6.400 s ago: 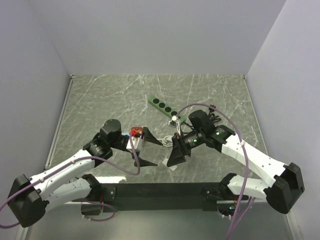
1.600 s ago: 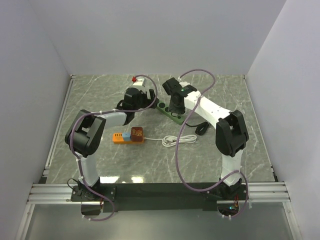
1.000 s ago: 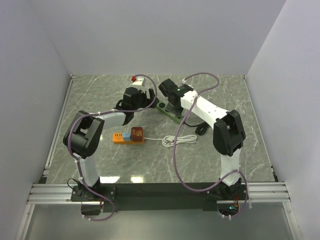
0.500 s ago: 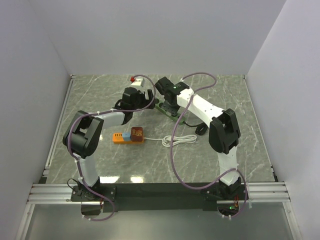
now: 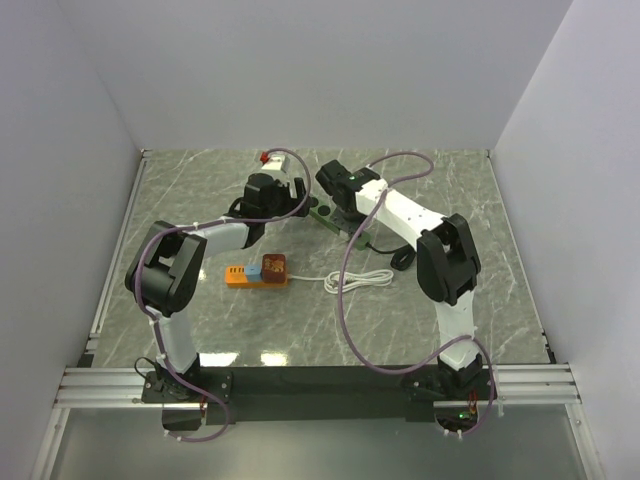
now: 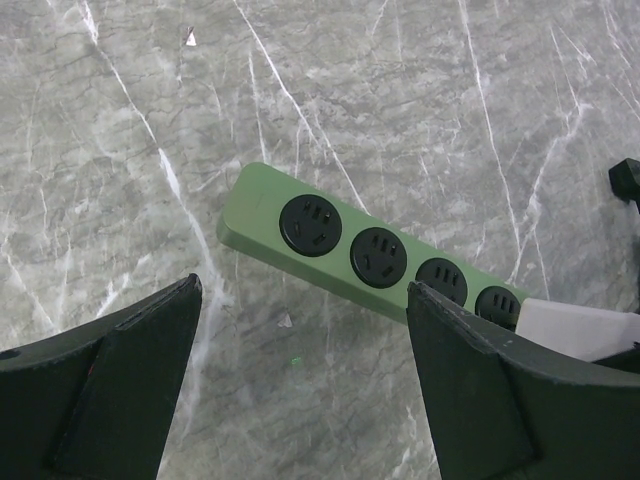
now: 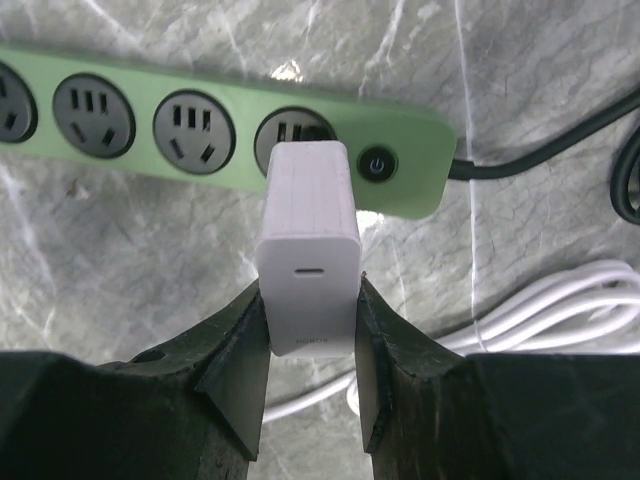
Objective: Insert the plug
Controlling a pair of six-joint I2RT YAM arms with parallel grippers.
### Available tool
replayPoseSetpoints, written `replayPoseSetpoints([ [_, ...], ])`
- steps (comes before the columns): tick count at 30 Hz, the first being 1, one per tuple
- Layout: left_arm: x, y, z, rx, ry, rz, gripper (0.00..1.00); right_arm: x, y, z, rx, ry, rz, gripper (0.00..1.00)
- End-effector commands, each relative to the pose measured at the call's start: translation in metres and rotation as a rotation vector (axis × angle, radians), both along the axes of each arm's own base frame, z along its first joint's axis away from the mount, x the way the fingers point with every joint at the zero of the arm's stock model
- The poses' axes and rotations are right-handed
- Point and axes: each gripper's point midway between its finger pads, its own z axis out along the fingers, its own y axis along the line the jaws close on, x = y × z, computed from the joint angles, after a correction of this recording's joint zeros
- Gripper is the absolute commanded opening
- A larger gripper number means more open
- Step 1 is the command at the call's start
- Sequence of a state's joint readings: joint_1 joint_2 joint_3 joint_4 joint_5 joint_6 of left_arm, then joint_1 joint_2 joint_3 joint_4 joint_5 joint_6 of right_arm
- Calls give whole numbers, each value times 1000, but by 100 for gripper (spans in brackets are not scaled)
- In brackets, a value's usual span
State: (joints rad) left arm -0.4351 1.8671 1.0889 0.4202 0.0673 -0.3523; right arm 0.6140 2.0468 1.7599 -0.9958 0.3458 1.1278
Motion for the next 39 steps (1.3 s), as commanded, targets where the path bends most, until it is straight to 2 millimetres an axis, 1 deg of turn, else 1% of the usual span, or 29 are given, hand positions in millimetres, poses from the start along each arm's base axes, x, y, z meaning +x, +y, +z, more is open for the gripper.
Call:
replayPoseSetpoints([
  [1,9,-2,19,-8,-53,-18,89,12,-6,1,-3,-28,-19,0],
  [7,10,0,15,-6,-47,-13,89,18,-12,-5,3,-16,-19,0],
  [11,11,1,14,-7,-44,-11,89,19,-10,-6,23,-21,-18,0],
  [15,11,0,13,-8,-44,-12,89,18,-4,-8,44,-12,-7,0],
  [23,13,1,13,-7,-45,-11,89,13,-1,-5,44,-17,-6,0],
  [31,15,0,11,-8,-39,-15,89,5,0,-13,47,1,0,0],
  [39,15,0,10,-6,-37,-12,89,3,3,-4,53,-13,4,0],
])
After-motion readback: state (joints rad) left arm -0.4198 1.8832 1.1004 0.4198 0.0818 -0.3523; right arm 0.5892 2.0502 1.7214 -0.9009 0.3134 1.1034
